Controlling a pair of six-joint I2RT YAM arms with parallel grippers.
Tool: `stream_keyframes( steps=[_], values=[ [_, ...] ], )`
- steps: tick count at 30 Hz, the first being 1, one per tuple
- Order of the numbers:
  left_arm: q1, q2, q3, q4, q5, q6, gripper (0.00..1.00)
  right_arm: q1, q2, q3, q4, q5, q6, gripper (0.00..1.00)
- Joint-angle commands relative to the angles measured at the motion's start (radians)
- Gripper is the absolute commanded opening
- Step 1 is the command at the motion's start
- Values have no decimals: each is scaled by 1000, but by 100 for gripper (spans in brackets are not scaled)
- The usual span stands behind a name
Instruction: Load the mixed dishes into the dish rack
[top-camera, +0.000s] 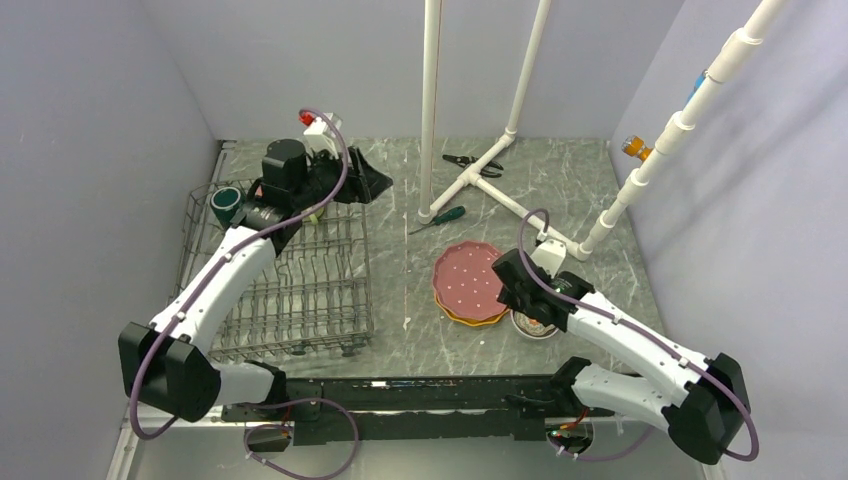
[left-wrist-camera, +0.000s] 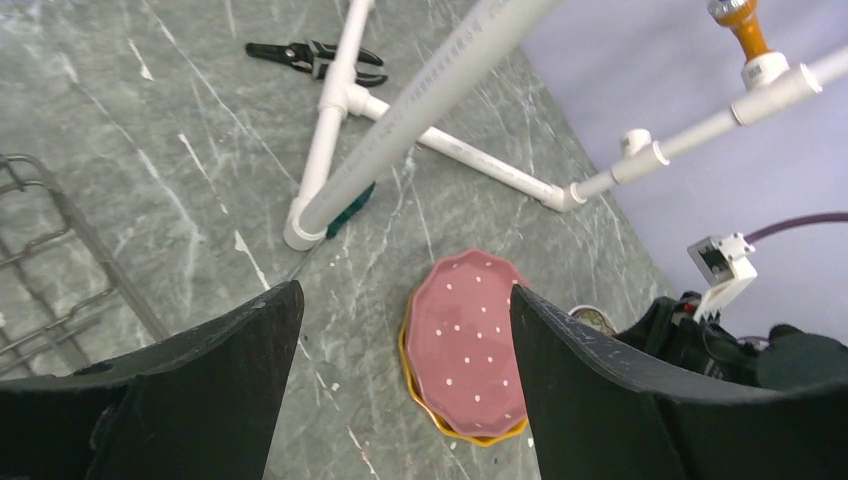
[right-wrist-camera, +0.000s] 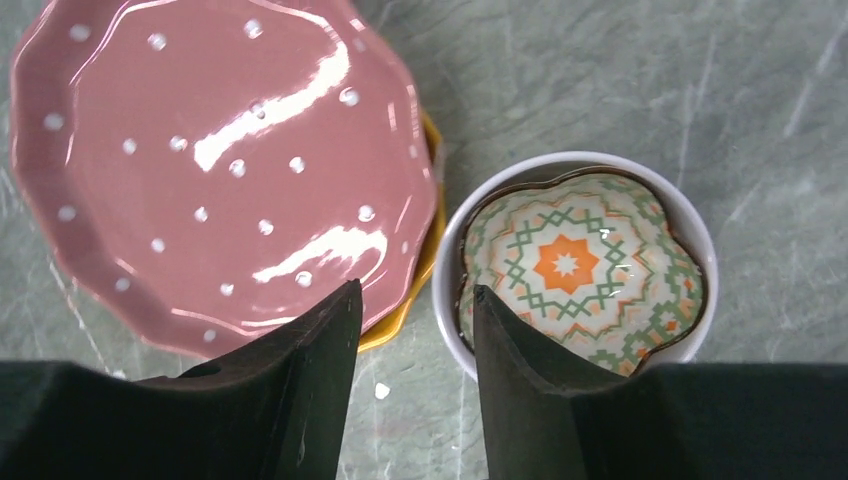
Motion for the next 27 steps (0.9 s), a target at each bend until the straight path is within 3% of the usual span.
stream_keyframes(
  steps=[1,7,10,16,27],
  values=[
    [-38,15,23,29,29,36,81,-62,11,-6,-48,37,68,44],
    [-72,31,29,22,20,60,81,-179,-15,-72,42,-99,8,30],
    [-75,50,44,9,44,60,82,-181,-18,-74,50,-96,1,30],
    [-83,51,42,19,65,79,96,-182,6,-67,54,-138,-9,31],
    [-84,57,46,8,61,84,96,-184,12,-95,81,-146,-4,31]
  ],
)
